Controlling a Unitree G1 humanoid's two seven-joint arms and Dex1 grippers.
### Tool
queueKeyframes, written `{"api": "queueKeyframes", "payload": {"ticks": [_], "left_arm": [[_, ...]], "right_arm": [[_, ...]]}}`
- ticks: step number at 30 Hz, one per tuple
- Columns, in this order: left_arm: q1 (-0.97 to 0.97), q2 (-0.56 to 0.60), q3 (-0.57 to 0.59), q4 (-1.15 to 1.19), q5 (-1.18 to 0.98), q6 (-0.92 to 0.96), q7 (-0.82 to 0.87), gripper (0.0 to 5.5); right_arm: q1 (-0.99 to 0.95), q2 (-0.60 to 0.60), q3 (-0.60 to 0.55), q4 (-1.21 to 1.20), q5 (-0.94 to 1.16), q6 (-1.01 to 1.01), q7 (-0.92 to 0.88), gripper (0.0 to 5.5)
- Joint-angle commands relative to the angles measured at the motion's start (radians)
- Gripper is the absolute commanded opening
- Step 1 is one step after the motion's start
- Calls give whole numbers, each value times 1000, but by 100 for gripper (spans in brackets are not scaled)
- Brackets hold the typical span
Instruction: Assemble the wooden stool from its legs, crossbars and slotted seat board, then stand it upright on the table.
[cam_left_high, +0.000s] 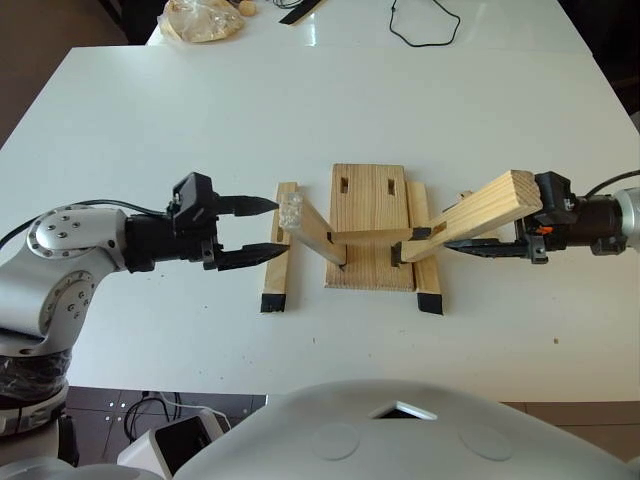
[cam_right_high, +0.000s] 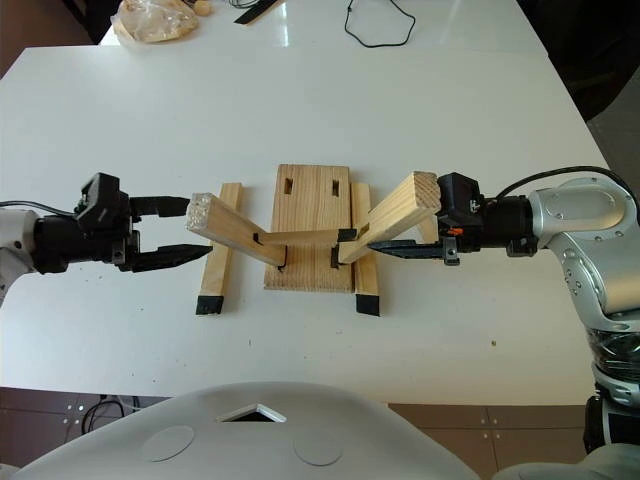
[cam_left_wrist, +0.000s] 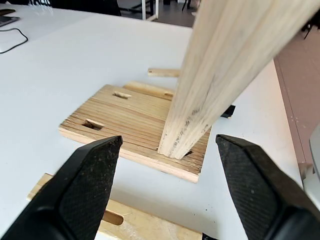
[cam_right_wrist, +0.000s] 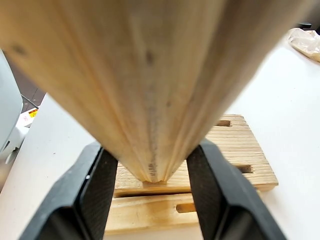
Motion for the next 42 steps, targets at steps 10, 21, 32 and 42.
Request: {"api": "queueKeyframes", "payload": {"ticks": [10, 21, 32, 42], "left_arm": [[17, 1, -84, 42, 111, -74, -14, 347], [-13, -6, -114, 31, 133, -81, -5, 347], [19, -43, -127, -38, 134, -71, 68, 347], [50, -42, -176, -116, 152, -78, 74, 347]], "right_arm": [[99, 0, 88, 52, -49, -66, 45, 203], [113, -31, 129, 146, -114, -151, 59, 203], [81, -125, 129, 134, -73, -139, 130, 203], [-22, -102, 219, 192, -141, -156, 132, 203]]}}
